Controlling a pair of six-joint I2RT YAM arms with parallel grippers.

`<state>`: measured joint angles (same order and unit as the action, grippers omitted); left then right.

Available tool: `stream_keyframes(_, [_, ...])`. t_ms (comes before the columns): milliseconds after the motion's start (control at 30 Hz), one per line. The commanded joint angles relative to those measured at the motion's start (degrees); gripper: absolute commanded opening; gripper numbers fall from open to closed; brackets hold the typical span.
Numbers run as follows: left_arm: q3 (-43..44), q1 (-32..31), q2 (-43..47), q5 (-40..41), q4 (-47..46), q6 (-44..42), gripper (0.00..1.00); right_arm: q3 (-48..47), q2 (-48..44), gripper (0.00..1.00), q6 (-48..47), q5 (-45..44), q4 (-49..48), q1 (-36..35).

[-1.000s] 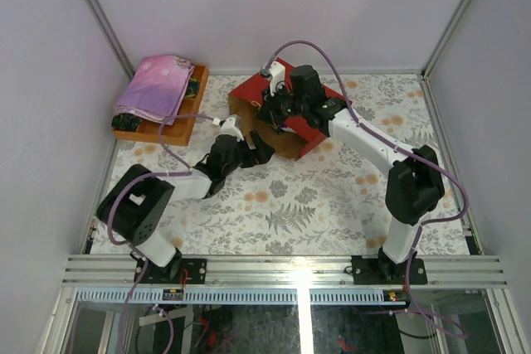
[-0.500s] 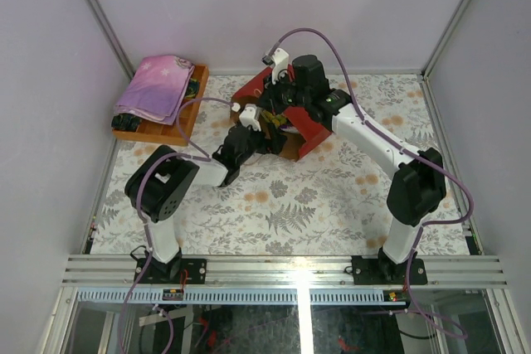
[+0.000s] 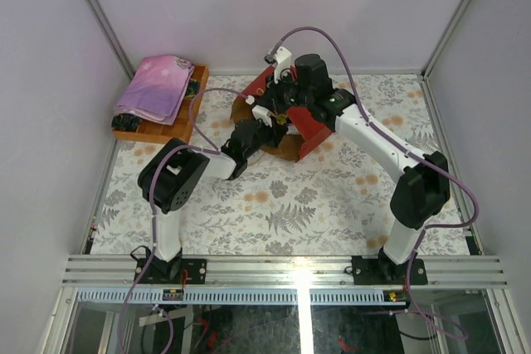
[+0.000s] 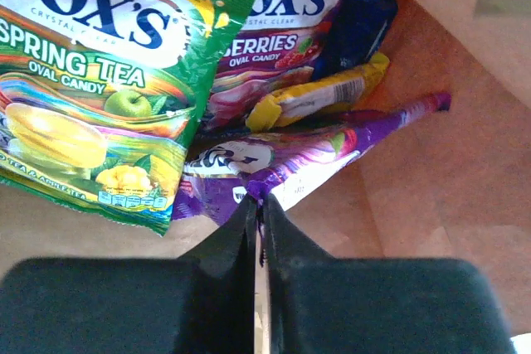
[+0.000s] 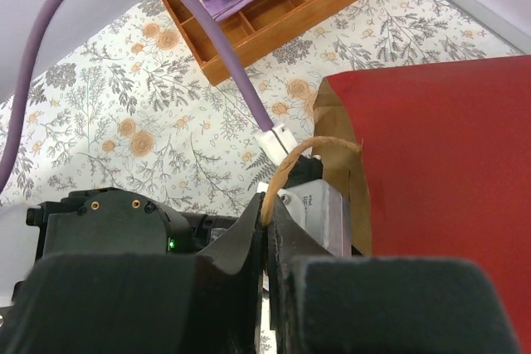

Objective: Take the snacks out of the paper bag
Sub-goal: Take out the snack from the paper bag, then place the snack at the center of the board.

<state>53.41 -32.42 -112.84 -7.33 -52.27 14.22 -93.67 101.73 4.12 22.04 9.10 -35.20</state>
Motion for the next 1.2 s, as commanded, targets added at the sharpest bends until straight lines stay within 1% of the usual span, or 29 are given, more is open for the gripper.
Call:
stream_keyframes(0, [0.1, -0.3, 4.1, -2.8, -1.4, -2.6, 0.0, 0.1, -5.5, 0.0, -0.2, -0.2, -2.7, -0.7])
stream_keyframes(100, [-4.1, -0.3, 9.0, -1.8, -1.2, -2.7, 0.0, 1.7, -6.1, 0.0, -0.1, -1.7, -4.3, -0.7])
stream_keyframes(233, [-12.6, -0.3, 20.3, 0.8, -0.8, -2.8, 0.0, 1.8, -7.3, 0.0, -0.2, -4.2, -4.3, -0.7])
stream_keyframes(300, [-15.4, -0.3, 28.3, 2.1, 2.5, -3.0, 0.0, 2.7, -8.3, 0.0, 0.2, -5.7, -5.3, -0.6])
stream_keyframes(400, [-18.1, -0.3, 38.6, 5.3, 12.2, -2.6, 0.0, 2.9, -9.1, 0.0, 0.5, -7.8, -5.8, -0.5])
stream_keyframes(467, [-19.8, -0.3, 45.4, 10.8, 18.2, -0.7, 0.0, 3.5, -9.7, 0.0, 0.7, -9.0, -6.0, -0.4])
stream_keyframes(667, [-23.7, -0.2, 64.8, 35.4, 40.6, 7.7, 0.0, 5.3, -11.5, 0.0, 0.9, -10.2, -6.0, -0.3])
stream_keyframes(733, [-25.1, -0.1, 69.7, 43.7, 45.9, 12.9, 0.0, 6.2, -12.3, 0.0, 0.9, -10.4, -6.5, -0.3])
stream_keyframes(800, [-26.1, 0.4, 72.8, 49.9, 50.3, 19.5, 0.0, 6.5, -12.6, 0.0, 0.9, -10.2, -6.6, -0.3])
stream_keyframes(867, [-25.7, 1.5, 74.0, 55.9, 55.8, 25.3, 0.0, 6.9, -12.8, 0.0, 1.1, -9.8, -6.6, -0.3])
stream_keyframes(933, [-23.6, 2.6, 73.7, 63.0, 63.9, 33.6, 0.0, 7.1, -13.1, 0.0, 1.0, -9.7, -6.4, -0.3])
stream_keyframes(1000, [-21.1, 3.4, 72.1, 70.4, 74.6, 46.8, 0.0, 7.4, -13.3, 0.0, 0.7, -9.9, -6.1, -0.3])
stream_keyframes(1067, [-18.2, 4.2, 68.9, 75.8, 86.0, 60.8, 0.0, 8.0, -13.6, 0.0, 0.9, -9.8, -6.3, -0.3])
stream_keyframes(1133, [-14.7, 5.7, 62.9, 77.0, 94.8, 70.4, 0.0, 8.8, -13.9, 0.0, 1.3, -9.3, -6.7, -0.4])
stream_keyframes(1167, [-12.6, 6.8, 59.7, 76.3, 98.2, 73.2, 0.0, 9.0, -13.9, 0.0, 1.4, -9.1, -6.7, -0.3])
